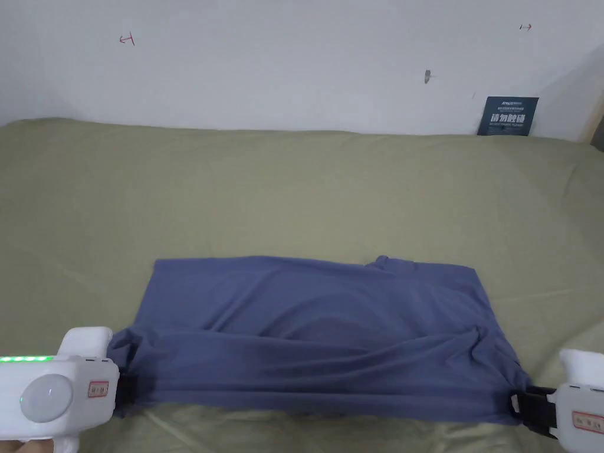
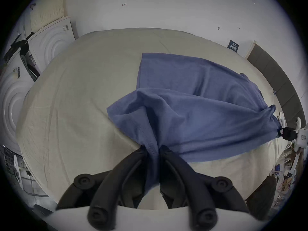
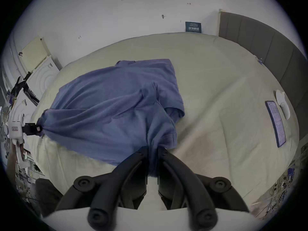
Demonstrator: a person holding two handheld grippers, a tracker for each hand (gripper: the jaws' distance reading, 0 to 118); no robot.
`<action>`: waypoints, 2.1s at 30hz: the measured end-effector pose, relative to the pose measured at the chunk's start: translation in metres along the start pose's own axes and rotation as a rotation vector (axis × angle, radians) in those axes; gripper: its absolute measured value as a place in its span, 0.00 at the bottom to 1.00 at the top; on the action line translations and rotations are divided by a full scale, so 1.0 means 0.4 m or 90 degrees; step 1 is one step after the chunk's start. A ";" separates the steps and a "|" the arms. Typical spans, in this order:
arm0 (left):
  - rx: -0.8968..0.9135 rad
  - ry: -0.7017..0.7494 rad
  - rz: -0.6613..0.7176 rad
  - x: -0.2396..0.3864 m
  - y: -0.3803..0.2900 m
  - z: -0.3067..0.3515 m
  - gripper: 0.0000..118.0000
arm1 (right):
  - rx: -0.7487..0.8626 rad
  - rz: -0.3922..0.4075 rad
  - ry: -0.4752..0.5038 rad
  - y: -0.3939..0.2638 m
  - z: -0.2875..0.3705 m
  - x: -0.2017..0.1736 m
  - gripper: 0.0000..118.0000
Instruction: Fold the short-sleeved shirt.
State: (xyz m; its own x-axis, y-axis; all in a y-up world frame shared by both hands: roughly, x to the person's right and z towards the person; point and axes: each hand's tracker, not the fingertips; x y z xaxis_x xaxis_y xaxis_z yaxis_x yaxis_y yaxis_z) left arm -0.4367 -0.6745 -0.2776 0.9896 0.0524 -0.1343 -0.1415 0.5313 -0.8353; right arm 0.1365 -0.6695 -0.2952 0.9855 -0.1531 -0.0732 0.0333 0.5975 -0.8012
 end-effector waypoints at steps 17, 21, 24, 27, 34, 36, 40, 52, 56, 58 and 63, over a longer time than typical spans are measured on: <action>-0.011 -0.038 0.008 -0.043 -0.252 0.172 0.80 | -0.020 -0.019 0.000 -0.239 0.166 0.011 0.94; 0.046 0.006 0.028 -0.062 -0.192 0.214 0.86 | 0.035 -0.003 -0.013 -0.180 0.221 0.011 0.91; 0.087 0.016 0.014 -0.047 -0.117 0.221 0.77 | 0.067 0.005 -0.023 -0.108 0.192 0.003 0.68; 0.124 0.029 -0.006 -0.025 -0.039 0.189 0.05 | 0.106 0.006 -0.048 -0.050 0.167 -0.013 0.00; 0.100 0.012 0.002 -0.008 0.116 0.028 0.07 | 0.108 0.019 -0.043 0.062 0.064 -0.018 0.00; 0.095 0.016 0.003 -0.008 0.151 -0.021 0.31 | 0.107 0.024 -0.044 0.080 0.042 -0.025 0.00; 0.059 0.037 0.015 -0.011 0.202 -0.126 0.91 | 0.094 0.030 -0.043 0.110 -0.010 -0.018 0.00; -0.011 0.055 -0.009 0.022 0.255 -0.271 0.74 | 0.056 0.047 -0.057 0.159 -0.094 0.006 0.00; 0.013 0.039 -0.019 0.041 0.249 -0.233 0.08 | 0.049 0.046 -0.056 0.193 -0.117 0.021 0.00; 0.010 0.041 -0.032 0.054 0.246 -0.225 0.08 | 0.039 0.048 -0.056 0.215 -0.138 0.024 0.00; 0.006 0.040 -0.029 0.057 0.246 -0.227 0.08 | 0.003 0.060 -0.061 0.257 -0.209 0.037 0.01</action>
State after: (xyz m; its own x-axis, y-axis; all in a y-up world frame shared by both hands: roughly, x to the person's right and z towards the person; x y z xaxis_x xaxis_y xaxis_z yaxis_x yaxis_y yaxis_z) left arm -0.4307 -0.6979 -0.4112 0.9912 -0.0258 -0.1295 -0.0953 0.5394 -0.8367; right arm 0.1405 -0.6761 -0.4281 0.9956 -0.0211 -0.0908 -0.0591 0.6098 -0.7903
